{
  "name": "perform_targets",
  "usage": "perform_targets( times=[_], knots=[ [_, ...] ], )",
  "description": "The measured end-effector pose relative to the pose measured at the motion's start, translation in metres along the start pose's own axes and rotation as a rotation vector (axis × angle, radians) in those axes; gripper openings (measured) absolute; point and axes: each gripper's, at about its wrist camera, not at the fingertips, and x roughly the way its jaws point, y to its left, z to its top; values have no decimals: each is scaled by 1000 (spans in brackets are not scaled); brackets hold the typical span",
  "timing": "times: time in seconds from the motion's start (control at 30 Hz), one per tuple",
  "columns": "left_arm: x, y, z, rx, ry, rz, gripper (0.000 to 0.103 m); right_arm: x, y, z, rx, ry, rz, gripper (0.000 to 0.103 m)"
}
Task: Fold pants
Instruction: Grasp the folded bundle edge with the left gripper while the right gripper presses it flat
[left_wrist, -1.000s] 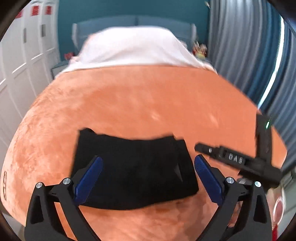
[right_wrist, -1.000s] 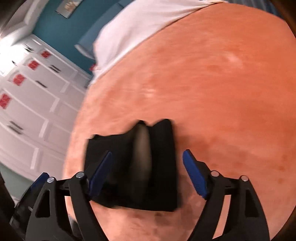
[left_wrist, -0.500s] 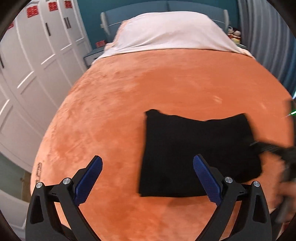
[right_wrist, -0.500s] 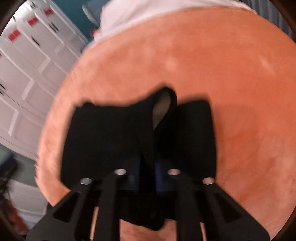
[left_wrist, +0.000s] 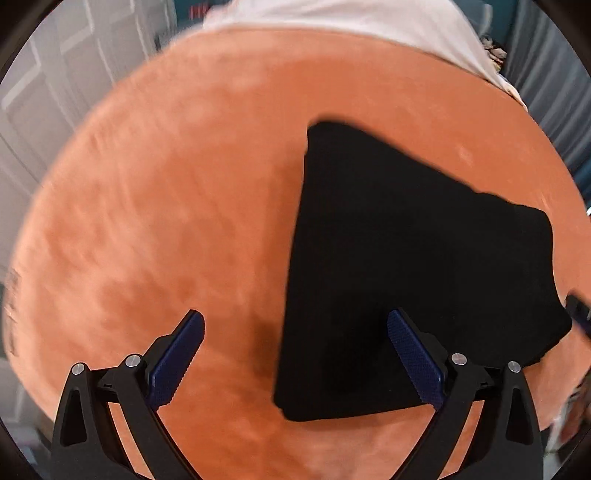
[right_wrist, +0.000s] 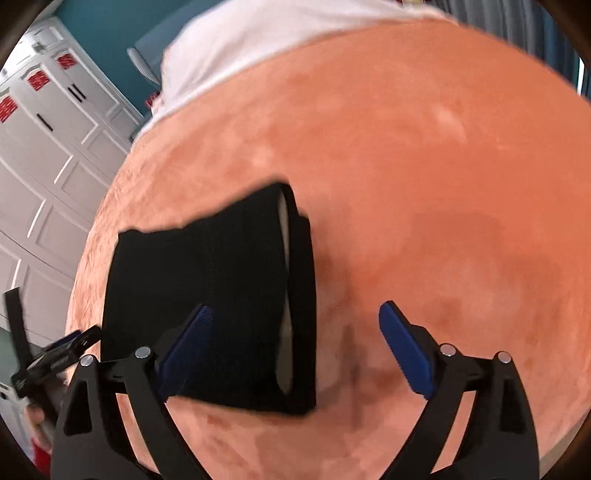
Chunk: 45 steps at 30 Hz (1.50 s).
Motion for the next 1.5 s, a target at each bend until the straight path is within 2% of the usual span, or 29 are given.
perform_targets(
  times=[0.07,0.1,0.17,0.2,0.23,0.27,0.3,0.37,0.47,0.57,0.63,0.67,0.7,0.73,0.77,0.8,0.87,0.93,0.97,1.0,1.03,1.13,1.2,1.23,1.3,1.33,1.4,1.43,1.5],
  knots=[
    [18,8,-4,-48,42,-68,98,18,-3,-7,31,47,37,90],
    [25,11,-6,-79,61,-104,98,31,-7,-13,75,74,91,90],
    [41,17,-11,-151,111,-221,98,38,-8,-25,131,53,170,89],
    [46,20,-12,-178,123,-245,94,41,-4,-26,124,46,188,69],
    [46,23,-11,-185,117,-257,86,43,1,-24,132,61,199,50],
    [40,22,-7,-170,112,-302,52,40,1,-22,159,63,216,45],
    [32,22,-2,-167,124,-334,43,31,6,-16,164,56,246,36],
    [7,24,6,-151,117,-370,32,2,20,-7,123,30,296,32],
    [-43,32,9,-85,75,-406,30,-44,48,-5,28,7,331,32],
    [-76,45,-10,-58,94,-441,35,-51,46,-30,-2,42,299,33],
    [-68,42,-35,-28,138,-390,42,-34,29,-56,-10,96,218,43],
    [-56,38,-49,-3,155,-324,45,-12,14,-76,-7,157,124,48],
    [-41,34,-65,25,173,-216,45,1,4,-84,8,180,71,63],
    [-30,32,-80,47,181,-121,45,-5,-9,-92,75,132,138,64],
    [-33,34,-88,39,164,-117,45,-14,-13,-93,112,106,150,65],
    [-43,37,-89,17,136,-116,45,-37,-14,-91,130,41,89,65],
    [-81,39,-80,12,11,-30,43,-68,2,-85,54,-67,9,59],
    [-115,27,-59,42,-123,32,43,-87,35,-70,-65,-121,5,33],
    [-121,20,-49,55,-156,45,50,-88,52,-63,-98,-127,26,27],
    [-120,8,-33,62,-193,58,63,-83,73,-54,-142,-123,66,18],
    [-112,-1,-23,67,-201,78,66,-74,93,-46,-191,-123,83,14],
    [-56,-25,2,98,-139,174,67,-26,123,-36,-309,-85,-7,13],
    [0,-26,13,103,-25,248,67,32,93,-25,-266,19,-125,10],
    [20,-19,9,72,26,219,67,48,69,-20,-188,60,-83,3],
    [17,-8,12,37,25,181,68,33,66,-12,-84,42,-33,0],
    [9,-7,14,48,8,188,68,13,76,-10,-108,-6,-54,8],
    [4,-12,14,73,-14,210,68,-3,92,-11,-190,-68,-46,7],
    [6,-15,13,84,-10,217,68,3,95,-10,-218,-58,-67,7],
    [8,-14,11,78,-4,217,68,41,78,-16,-243,56,-205,7]
  ],
)
